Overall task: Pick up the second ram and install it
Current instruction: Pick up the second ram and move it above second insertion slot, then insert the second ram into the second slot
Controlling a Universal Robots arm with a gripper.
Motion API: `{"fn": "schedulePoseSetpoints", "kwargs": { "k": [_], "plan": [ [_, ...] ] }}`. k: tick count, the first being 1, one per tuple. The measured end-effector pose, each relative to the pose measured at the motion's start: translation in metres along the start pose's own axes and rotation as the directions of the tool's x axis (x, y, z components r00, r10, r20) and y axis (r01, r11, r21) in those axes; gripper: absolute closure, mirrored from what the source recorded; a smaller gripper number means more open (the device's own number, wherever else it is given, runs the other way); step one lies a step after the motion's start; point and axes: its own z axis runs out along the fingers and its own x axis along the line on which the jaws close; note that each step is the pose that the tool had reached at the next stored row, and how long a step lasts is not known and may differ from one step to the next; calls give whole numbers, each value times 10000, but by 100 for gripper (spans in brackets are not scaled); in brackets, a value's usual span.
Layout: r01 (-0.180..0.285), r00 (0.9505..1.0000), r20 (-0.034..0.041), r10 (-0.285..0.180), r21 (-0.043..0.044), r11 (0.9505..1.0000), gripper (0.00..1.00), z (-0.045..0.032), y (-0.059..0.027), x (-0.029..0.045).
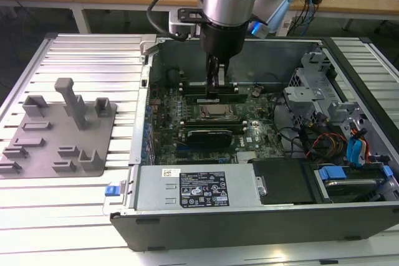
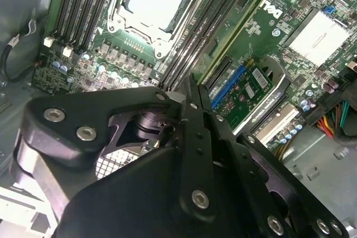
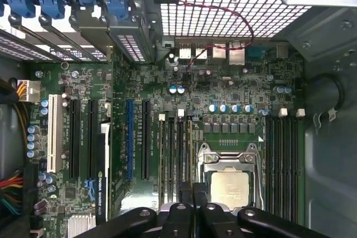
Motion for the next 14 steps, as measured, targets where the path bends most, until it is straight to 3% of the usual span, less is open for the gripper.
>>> {"fn": "schedulePoseSetpoints", "kwargs": {
  "k": [12, 14],
  "plan": [
    [-1, 10000, 0, 1, 0, 10000, 91, 4, 0, 0],
    [0, 10000, 0, 0, 0, 10000, 91, 39, -2, 7]
  ]
}}
